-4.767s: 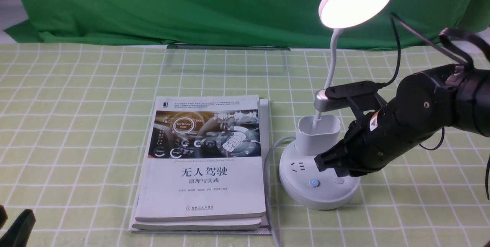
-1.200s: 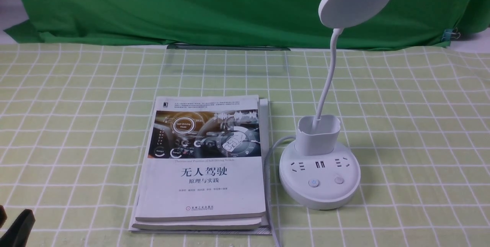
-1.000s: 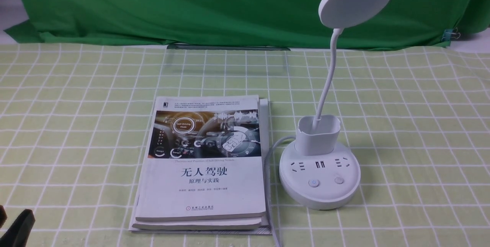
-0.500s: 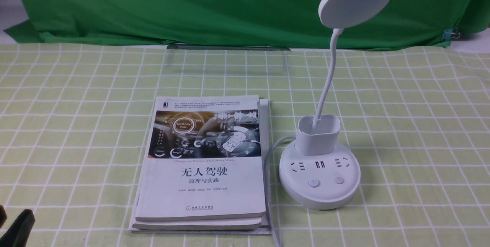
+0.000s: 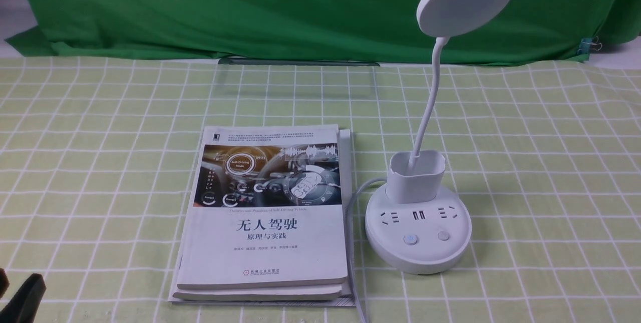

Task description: Turn off the desk lamp on the green coffee tablecloth by hand.

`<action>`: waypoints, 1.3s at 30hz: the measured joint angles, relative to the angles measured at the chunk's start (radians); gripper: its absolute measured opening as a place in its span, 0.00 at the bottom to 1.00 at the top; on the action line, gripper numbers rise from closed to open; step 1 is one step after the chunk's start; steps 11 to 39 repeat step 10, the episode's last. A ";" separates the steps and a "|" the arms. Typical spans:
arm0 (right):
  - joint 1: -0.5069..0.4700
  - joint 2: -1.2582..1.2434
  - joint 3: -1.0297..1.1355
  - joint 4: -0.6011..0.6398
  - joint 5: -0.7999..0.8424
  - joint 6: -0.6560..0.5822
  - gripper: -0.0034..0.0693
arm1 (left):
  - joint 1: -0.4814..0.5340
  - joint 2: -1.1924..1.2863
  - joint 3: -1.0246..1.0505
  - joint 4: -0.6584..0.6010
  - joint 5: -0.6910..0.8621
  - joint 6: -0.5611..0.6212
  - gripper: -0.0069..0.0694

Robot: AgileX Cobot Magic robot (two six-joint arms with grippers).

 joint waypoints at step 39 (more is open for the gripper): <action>0.000 0.000 0.000 0.000 0.000 0.001 0.23 | 0.000 0.000 0.000 0.000 0.000 0.000 0.41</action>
